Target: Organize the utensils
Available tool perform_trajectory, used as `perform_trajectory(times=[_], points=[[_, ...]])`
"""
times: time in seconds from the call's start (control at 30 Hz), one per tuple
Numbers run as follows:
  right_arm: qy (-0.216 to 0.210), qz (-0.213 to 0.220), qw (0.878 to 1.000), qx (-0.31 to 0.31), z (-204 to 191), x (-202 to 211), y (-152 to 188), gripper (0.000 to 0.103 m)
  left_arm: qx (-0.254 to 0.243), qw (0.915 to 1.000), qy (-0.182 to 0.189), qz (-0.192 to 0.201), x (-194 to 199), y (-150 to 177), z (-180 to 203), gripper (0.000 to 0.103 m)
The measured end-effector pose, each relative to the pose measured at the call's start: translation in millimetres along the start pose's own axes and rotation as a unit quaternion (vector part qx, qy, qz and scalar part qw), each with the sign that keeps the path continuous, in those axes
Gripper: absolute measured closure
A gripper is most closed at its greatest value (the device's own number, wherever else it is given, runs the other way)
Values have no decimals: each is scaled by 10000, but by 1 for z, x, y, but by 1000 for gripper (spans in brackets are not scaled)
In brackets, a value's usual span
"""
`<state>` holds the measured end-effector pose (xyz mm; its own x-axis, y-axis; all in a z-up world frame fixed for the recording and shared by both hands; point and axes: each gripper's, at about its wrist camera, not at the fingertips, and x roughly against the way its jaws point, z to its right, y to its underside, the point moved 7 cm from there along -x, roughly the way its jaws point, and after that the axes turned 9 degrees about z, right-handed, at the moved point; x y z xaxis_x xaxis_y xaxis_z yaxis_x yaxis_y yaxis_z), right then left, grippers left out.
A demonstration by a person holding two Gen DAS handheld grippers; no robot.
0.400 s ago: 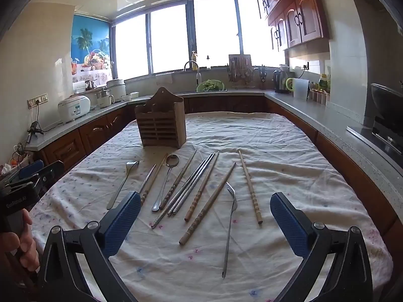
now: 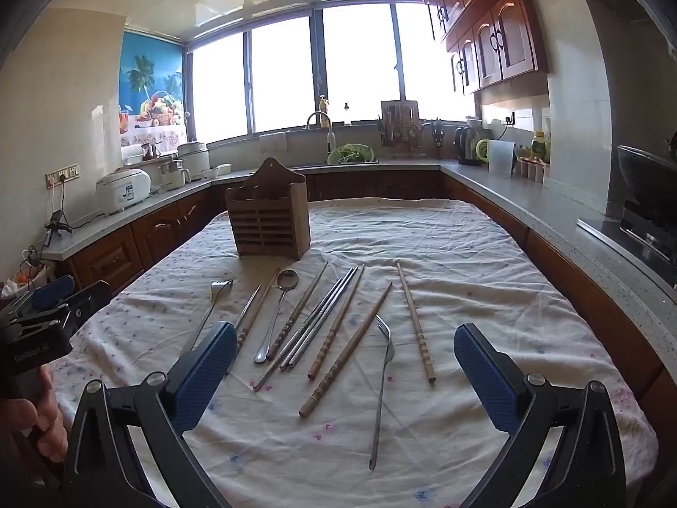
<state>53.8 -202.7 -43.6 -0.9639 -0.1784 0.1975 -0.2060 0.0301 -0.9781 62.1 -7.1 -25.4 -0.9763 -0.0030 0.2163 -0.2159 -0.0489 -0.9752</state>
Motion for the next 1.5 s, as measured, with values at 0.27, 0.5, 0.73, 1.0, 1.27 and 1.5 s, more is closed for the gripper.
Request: perform_trajectory(times=[0.27,0.5,0.73,1.0,1.27,1.5], points=[[-59,-67,10000,-29,-1,-4,0,0,27,10000,-49,22,2,-1,-1,0],[-88,80,9999,8,-1,1,-3,0,-7,10000,-67,35,3,-2,-1,0],[-140,78,9999,8,-2,1,-5,0,4,9999,-90,53,4,-3,-1,0],[-168,94,9998,4,-3,2,-6,0,7,9999,-84,56,4,-4,-2,0],[-193,101,9998,3,-4,3,-7,0,12,10000,-75,55,4,-5,-2,0],[-214,106,9997,-3,-5,2,-8,0,7,10000,-67,57,4,-5,-1,0]])
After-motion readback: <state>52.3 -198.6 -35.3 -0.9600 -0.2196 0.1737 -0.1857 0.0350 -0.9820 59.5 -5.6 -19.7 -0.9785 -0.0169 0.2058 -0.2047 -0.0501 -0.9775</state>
